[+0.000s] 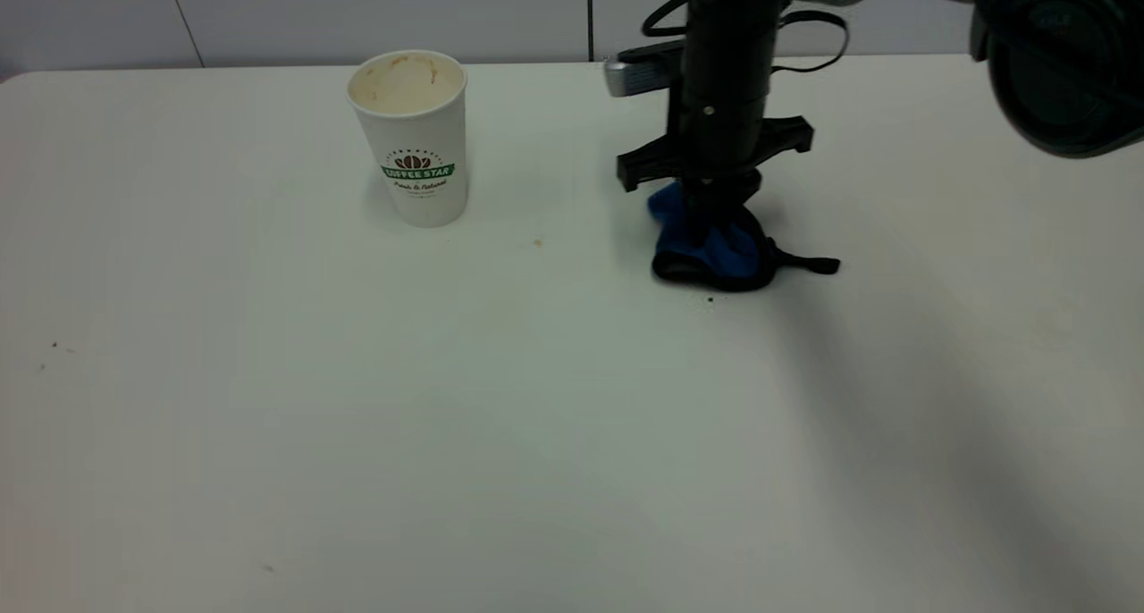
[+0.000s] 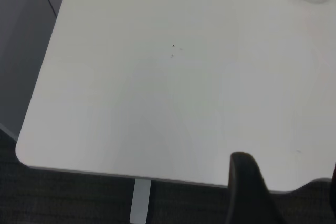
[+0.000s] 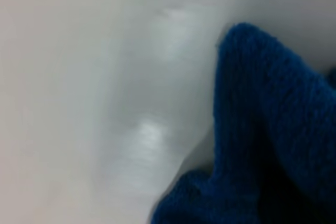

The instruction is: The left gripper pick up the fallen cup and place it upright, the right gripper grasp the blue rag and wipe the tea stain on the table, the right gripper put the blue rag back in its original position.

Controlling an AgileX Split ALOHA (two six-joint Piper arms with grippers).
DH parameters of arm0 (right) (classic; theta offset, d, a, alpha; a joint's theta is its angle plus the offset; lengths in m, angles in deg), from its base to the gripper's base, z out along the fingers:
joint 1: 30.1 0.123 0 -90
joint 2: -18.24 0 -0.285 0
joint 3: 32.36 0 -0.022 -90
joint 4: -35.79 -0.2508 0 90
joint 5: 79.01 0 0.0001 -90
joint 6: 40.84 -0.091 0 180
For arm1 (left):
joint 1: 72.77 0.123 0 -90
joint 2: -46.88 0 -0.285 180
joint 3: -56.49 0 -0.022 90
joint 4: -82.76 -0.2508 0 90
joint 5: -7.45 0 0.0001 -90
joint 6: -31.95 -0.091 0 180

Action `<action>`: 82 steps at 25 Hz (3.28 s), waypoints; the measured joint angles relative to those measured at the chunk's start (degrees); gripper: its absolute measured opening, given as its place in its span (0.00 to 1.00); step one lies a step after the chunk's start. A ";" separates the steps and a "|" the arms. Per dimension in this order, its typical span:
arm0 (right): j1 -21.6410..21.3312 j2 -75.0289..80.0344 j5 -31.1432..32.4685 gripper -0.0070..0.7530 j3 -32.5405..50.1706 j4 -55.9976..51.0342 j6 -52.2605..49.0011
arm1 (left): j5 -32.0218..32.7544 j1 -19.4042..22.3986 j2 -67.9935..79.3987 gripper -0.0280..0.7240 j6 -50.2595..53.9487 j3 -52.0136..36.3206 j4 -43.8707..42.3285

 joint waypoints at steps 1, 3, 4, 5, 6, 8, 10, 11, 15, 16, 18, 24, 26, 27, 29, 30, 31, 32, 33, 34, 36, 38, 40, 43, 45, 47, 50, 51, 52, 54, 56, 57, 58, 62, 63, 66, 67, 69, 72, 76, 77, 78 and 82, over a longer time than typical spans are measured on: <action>-1.63 0.00 0.77 0.09 0.00 -1.00 0.45 | 0.00 0.00 0.00 0.58 0.00 0.00 0.00; -4.52 0.00 1.80 0.09 0.00 -2.51 0.97 | 0.00 0.00 0.00 0.58 0.00 0.00 0.00; -6.00 0.00 2.05 0.09 0.00 -2.88 1.05 | 0.00 0.00 0.00 0.58 0.00 0.00 0.00; -7.19 0.00 2.28 0.09 0.00 -3.03 1.09 | 0.00 0.00 0.00 0.58 0.00 0.00 0.00; -8.55 0.00 2.35 0.09 0.00 -3.03 1.09 | 0.00 0.00 0.00 0.58 0.00 0.00 0.00; -10.98 0.00 2.52 0.10 0.00 -3.03 1.09 | 0.00 0.00 0.00 0.58 0.00 0.00 0.00; -12.84 0.00 2.60 0.10 0.00 -3.03 1.11 | 0.00 0.00 0.00 0.58 0.00 0.00 0.00; -13.75 0.00 2.67 0.11 0.00 -3.03 1.11 | 0.00 0.00 0.00 0.58 0.00 0.00 0.00; -16.33 0.00 2.75 0.22 0.00 -3.03 1.11 | 0.00 0.00 0.00 0.58 0.00 0.00 0.00; -16.62 0.00 2.75 0.29 0.00 -3.03 1.16 | 0.00 0.00 0.00 0.58 0.00 0.00 0.00; -17.02 -0.13 2.75 0.49 0.00 -3.03 2.44 | 0.00 0.00 0.00 0.58 0.00 0.00 0.00; -17.07 -1.84 2.88 0.95 0.19 -3.44 6.21 | 0.00 0.00 0.00 0.58 0.00 0.00 0.00; -17.12 -4.25 2.88 0.97 0.74 -4.28 6.79 | 0.00 0.00 0.00 0.58 0.00 0.00 0.00; -17.18 -5.76 2.88 0.97 1.42 -4.76 7.26 | 0.00 0.00 0.00 0.58 0.00 0.00 0.00; -17.23 -10.54 2.88 0.97 3.98 -5.49 8.01 | 0.00 0.00 0.00 0.58 0.00 0.00 0.00; -17.17 -13.00 2.88 0.97 6.15 -5.57 8.27 | 0.00 0.00 0.00 0.58 0.00 0.00 0.00; -17.11 -16.25 2.88 0.97 8.85 -5.57 8.61 | 0.00 0.00 0.00 0.58 0.00 0.00 0.00; -17.11 -19.79 2.88 0.97 11.47 -5.57 9.02 | 0.00 0.00 0.00 0.58 0.00 0.00 0.00; -17.05 -23.71 2.88 0.97 15.03 -5.52 9.37 | 0.00 0.00 0.00 0.58 0.00 0.00 0.00; -16.99 -27.21 2.88 0.97 18.90 -5.52 9.71 | 0.00 0.00 0.00 0.58 0.00 0.00 0.00; -16.99 -36.10 2.94 0.97 26.28 -5.21 10.17 | 0.00 0.00 0.00 0.58 0.00 0.00 0.00; -16.94 -44.58 3.00 0.97 33.82 -4.48 10.35 | 0.00 0.00 0.00 0.58 0.00 0.00 0.00; -16.94 -53.57 3.12 0.96 39.74 -3.52 10.35 | 0.00 0.00 0.00 0.58 0.00 0.00 0.00; -16.94 -65.39 3.22 0.94 47.85 -2.97 10.30 | 0.00 0.00 0.00 0.58 0.00 0.00 0.00; -16.94 -72.47 3.39 0.92 53.54 -3.25 10.30 | 0.00 0.00 0.00 0.58 0.00 0.00 0.00; -16.94 -79.59 3.54 0.89 59.04 -3.52 10.05 | 0.00 0.00 0.00 0.58 0.00 0.00 0.00; -16.94 -88.78 3.82 0.84 67.99 -3.29 9.06 | 0.00 0.00 0.00 0.58 0.00 0.00 0.00; -16.94 -91.79 3.91 0.83 71.10 -3.24 8.85 | 0.00 0.00 0.00 0.58 0.00 0.00 0.00; -16.94 -94.24 4.03 0.82 74.05 -3.23 8.79 | 0.00 0.00 0.00 0.58 0.00 0.00 0.00; -16.94 -99.85 4.02 0.83 79.01 -3.23 8.73 | 0.00 0.00 0.00 0.58 0.00 0.00 0.00; -16.94 -104.66 4.02 0.86 83.60 -3.28 8.73 | 0.00 0.00 0.00 0.58 0.00 0.00 0.00; -16.94 -107.07 4.02 0.88 85.37 -3.34 8.73 | 0.00 0.00 0.00 0.58 0.00 0.00 0.00; -16.94 -109.23 4.02 0.90 87.47 -3.38 8.73 | 0.00 0.00 0.00 0.58 0.00 0.00 0.00; -16.94 -115.00 4.02 0.96 95.28 -3.51 8.73 | 0.00 0.00 0.00 0.58 0.00 0.00 0.00; -16.94 -115.78 4.02 0.97 97.20 -3.83 8.73 | 0.00 0.00 0.00 0.58 0.00 0.00 0.00; -16.94 -117.69 4.02 0.97 101.86 -4.99 9.39 | 0.00 0.00 0.00 0.58 0.00 0.00 0.00; -16.86 -118.43 4.02 0.97 103.29 -5.20 10.39 | 0.00 0.00 0.00 0.58 0.00 0.00 0.00; -16.65 -121.50 3.83 0.97 105.65 -5.31 12.56 | 0.00 0.00 0.00 0.58 0.00 0.00 0.00; -16.59 -130.41 3.90 0.97 108.75 -4.63 14.97 | 0.00 0.00 0.00 0.58 0.00 0.00 0.00; -16.67 -144.20 2.93 0.97 112.06 -3.55 14.69 | 0.00 0.00 0.00 0.58 0.00 0.00 0.00; -16.91 -146.66 2.79 0.97 112.88 -3.43 14.20 | 0.00 0.00 0.00 0.58 0.00 0.00 0.00; -17.35 -149.32 2.79 0.97 113.61 -3.38 13.52 | 0.00 0.00 0.00 0.58 0.00 0.00 0.00; -18.64 -157.22 0.88 0.97 116.65 -3.38 11.98 | 0.00 0.00 0.00 0.58 0.00 0.00 0.00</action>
